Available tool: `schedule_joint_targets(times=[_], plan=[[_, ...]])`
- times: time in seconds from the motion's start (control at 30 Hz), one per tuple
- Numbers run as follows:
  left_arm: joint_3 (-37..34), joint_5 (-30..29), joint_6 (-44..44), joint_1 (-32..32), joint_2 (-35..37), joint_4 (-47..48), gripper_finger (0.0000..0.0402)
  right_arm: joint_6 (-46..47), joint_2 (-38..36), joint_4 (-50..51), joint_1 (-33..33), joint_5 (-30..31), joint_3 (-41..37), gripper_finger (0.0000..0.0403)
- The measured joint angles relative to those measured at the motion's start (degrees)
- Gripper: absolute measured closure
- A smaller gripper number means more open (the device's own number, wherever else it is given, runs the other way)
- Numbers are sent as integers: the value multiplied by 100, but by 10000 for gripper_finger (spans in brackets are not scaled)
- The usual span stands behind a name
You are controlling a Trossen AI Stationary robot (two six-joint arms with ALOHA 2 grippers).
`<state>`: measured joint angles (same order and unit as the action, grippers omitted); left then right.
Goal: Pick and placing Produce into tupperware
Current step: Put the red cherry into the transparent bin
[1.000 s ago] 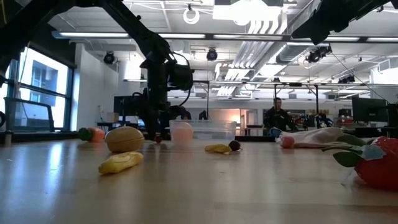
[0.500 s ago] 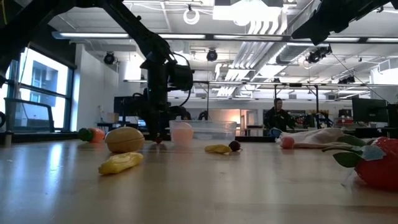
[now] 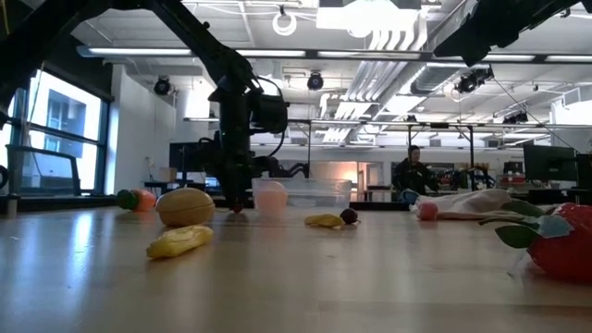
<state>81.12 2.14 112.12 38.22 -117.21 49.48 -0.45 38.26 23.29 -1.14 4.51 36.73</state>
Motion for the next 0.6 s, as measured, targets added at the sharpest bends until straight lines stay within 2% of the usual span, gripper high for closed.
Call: schedule_joint_targets(times=[0.43,0.6], plan=[[-7,-61,7,-93,84,-115,317,0,0,1,1,-2,0,402],[107,-337,38,-249,136,-56,318,0,2,2,0,0,0,402]])
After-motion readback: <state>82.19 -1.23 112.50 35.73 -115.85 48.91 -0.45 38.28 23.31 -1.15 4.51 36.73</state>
